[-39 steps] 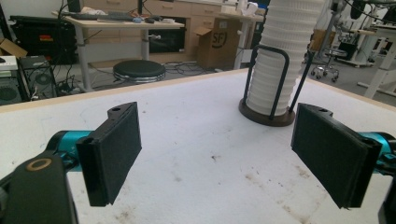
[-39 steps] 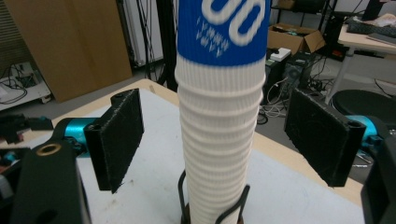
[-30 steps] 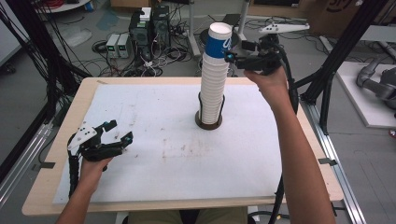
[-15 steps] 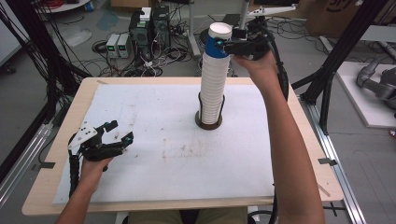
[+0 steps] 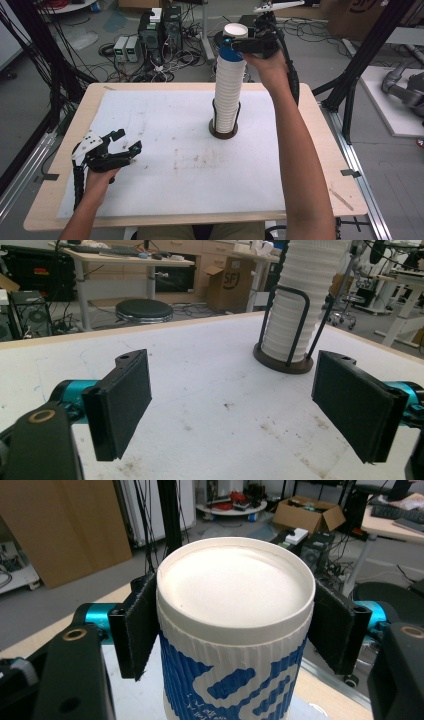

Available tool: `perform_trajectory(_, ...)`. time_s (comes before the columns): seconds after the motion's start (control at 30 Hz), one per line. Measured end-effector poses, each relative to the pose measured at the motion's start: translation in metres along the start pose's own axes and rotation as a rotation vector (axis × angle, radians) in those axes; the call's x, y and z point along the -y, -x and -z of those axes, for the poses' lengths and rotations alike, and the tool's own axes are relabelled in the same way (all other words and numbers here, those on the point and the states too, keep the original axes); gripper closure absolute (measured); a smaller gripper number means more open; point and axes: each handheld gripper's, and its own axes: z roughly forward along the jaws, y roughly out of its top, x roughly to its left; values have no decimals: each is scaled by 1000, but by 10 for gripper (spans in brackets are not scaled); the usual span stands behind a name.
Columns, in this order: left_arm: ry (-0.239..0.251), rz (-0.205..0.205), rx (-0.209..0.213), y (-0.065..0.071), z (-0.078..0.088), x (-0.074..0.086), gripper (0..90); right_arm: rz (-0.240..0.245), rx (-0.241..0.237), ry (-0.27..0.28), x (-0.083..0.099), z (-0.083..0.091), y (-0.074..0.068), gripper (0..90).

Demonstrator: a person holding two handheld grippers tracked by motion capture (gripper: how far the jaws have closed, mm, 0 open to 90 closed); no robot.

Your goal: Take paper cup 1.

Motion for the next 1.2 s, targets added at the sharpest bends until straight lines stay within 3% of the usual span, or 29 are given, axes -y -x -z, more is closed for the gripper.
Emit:
perform_trajectory(0.07, 1, 1, 0, 0, 0, 0, 160, -30, -17, 45, -3, 6, 2, 287)
perform_trajectory(0.13, 3, -2, -1, 0, 0, 0, 160, -35, -15, 53, -5, 8, 3, 286)
perform_trajectory(0.47, 6, 6, 6, 1, 0, 0, 161, -1, 16, 134, -24, 31, -2, 287)
perform_trajectory(0.77, 7, 7, 12, 1, 0, 0, 161, -3, 25, 220, -31, 57, -2, 289)
perform_trajectory(0.97, 8, 9, 29, 3, -2, 0, 161, 18, 37, 227, -26, 75, -3, 289)
perform_trajectory(1.2, 7, -1, 51, 7, -3, -1, 161, 50, 35, 233, -5, 104, -6, 288)
